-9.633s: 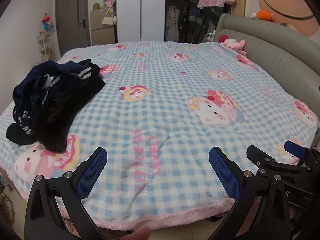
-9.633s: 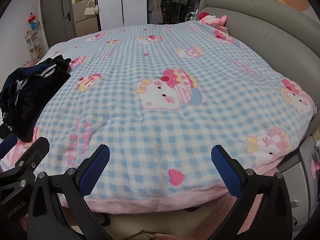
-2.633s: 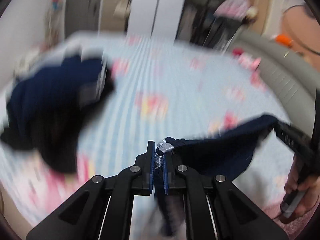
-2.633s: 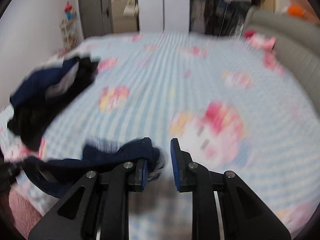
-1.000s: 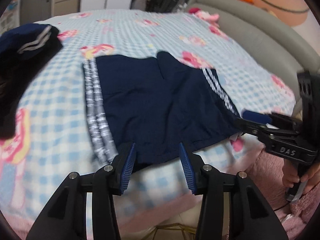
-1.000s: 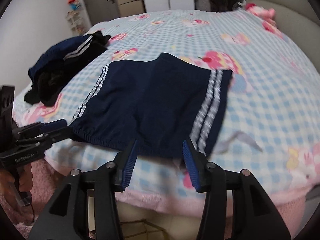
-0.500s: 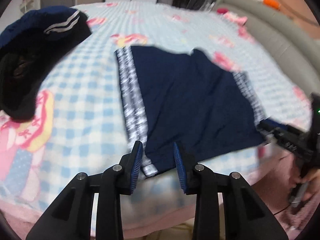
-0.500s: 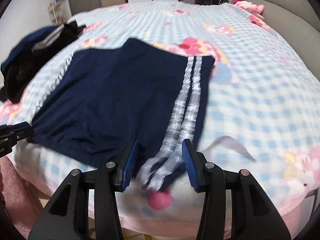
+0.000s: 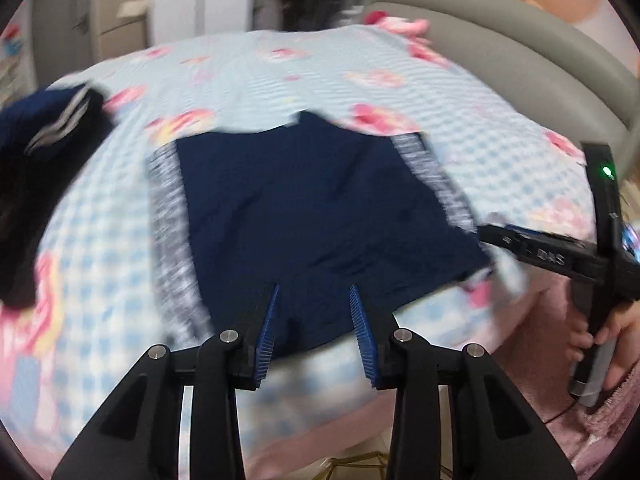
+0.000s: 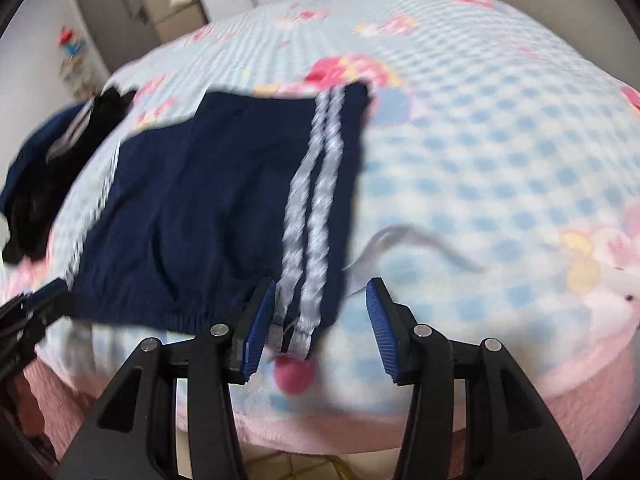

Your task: Fold clothes

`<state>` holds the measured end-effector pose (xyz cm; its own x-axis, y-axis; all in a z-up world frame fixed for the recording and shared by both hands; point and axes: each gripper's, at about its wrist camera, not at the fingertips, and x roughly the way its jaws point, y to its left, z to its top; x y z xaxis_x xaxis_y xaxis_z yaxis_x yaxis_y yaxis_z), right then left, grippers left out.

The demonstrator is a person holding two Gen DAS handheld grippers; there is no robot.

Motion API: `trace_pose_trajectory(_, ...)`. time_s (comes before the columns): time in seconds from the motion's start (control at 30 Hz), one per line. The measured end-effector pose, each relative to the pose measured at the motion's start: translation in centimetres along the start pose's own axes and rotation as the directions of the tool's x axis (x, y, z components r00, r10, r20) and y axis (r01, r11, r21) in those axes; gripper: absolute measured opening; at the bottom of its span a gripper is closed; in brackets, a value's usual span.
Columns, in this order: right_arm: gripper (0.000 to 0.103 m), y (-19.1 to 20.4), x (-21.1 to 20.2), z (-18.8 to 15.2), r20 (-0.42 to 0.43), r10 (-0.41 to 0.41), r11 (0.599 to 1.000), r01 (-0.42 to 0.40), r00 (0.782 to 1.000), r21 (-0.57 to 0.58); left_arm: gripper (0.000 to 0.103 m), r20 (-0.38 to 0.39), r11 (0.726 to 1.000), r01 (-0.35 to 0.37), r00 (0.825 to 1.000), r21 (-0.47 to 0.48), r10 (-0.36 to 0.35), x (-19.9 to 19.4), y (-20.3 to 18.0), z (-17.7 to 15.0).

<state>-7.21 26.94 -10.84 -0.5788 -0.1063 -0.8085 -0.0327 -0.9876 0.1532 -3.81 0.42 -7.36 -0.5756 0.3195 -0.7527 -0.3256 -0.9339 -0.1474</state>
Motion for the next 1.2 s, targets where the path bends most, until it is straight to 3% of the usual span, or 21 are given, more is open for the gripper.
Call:
trace_pose_trajectory(0.1,0.049,-0.9,-0.7,0.5,0.024,-0.023,0.999,0.022,0.999,0.038,0.038,-0.047,0.992,0.116,0.992,0.052,-0.114,2.2,-3.0,1.6)
trace_pose_trajectory(0.2,0.049,-1.6,-0.1,0.2,-0.007,-0.035,0.999,0.035,0.999,0.035,0.044,-0.092,0.975,0.184,0.981,0.128,-0.173,4.9,-6.5,2.5)
trace_pose_trajectory(0.33,0.049,-3.4,-0.7,0.1,0.024,-0.058,0.997,0.056,0.998,0.056,0.049,-0.159,0.953,0.231,0.966,0.198,-0.201,7.5,-10.5,2.6)
trace_pose_trajectory(0.4,0.049,-4.4,-0.8,0.2,0.025,-0.058,0.994,0.055,0.998,0.096,0.048,-0.193,0.951,0.215,0.966,0.221,-0.174,8.8,-12.1,2.4)
trace_pose_trajectory(0.43,0.050,-4.9,-0.9,0.3,0.025,-0.056,0.992,0.053,0.998,0.117,0.037,-0.211,0.951,0.198,0.966,0.236,-0.148,9.6,-12.8,2.3)
trace_pose_trajectory(0.47,0.051,-4.9,-0.8,0.2,0.019,-0.053,0.992,0.051,0.998,0.120,0.017,-0.221,0.952,0.174,0.968,0.250,-0.119,10.2,-13.2,2.3)
trace_pose_trajectory(0.5,0.051,-5.0,-0.6,0.0,0.013,-0.050,0.992,0.048,0.999,0.121,0.011,-0.226,0.954,0.152,0.970,0.259,-0.093,10.5,-13.5,2.2)
trace_pose_trajectory(0.57,0.051,-5.0,-0.3,-0.2,0.000,-0.044,0.992,0.044,0.999,0.122,0.002,-0.171,0.970,0.118,0.982,0.211,-0.083,9.0,-12.1,2.8)
trace_pose_trajectory(0.7,0.051,-3.5,-0.1,-0.8,-0.022,0.012,0.996,-0.010,1.000,0.092,0.002,-0.063,0.993,0.058,0.997,0.107,-0.051,5.8,-9.3,3.9)
trace_pose_trajectory(0.83,0.056,-0.9,0.9,-0.9,-0.058,0.105,0.994,-0.103,0.993,0.042,0.002,0.011,0.999,0.031,0.999,-0.037,-0.030,2.7,-4.9,4.4)
trace_pose_trajectory(1.0,0.057,3.4,1.8,-1.3,-0.117,0.170,0.983,-0.177,0.978,-0.052,0.002,0.070,0.981,-0.002,0.997,-0.191,0.016,-0.3,1.2,3.1)
trace_pose_trajectory(1.2,0.057,6.6,2.8,-2.1,-0.184,0.171,0.975,-0.193,0.968,-0.109,0.002,0.053,0.935,-0.011,0.998,-0.353,0.032,-0.9,7.1,-0.3)
